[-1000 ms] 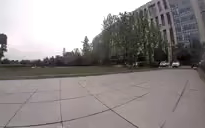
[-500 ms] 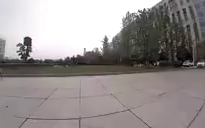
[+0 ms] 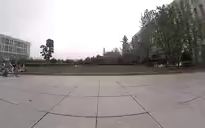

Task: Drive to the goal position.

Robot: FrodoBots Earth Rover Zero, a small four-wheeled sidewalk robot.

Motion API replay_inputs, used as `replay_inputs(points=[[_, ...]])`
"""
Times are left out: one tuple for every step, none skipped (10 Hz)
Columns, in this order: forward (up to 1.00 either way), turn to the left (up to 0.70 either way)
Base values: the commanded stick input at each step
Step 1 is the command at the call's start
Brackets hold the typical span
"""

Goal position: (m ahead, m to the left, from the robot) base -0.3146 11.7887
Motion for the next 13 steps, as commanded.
replay_inputs(points=[[0.00, 0.70], [0.00, 0.70], [0.00, 0.70], [0.00, 0.70], [0.00, 0.70], [0.00, 0.70], [0.00, 0.70], [0.00, 0.70], [0.00, 0.70], [0.00, 0.70], [0.00, 0.70], [0.00, 0.70], [0.00, 0.70]])
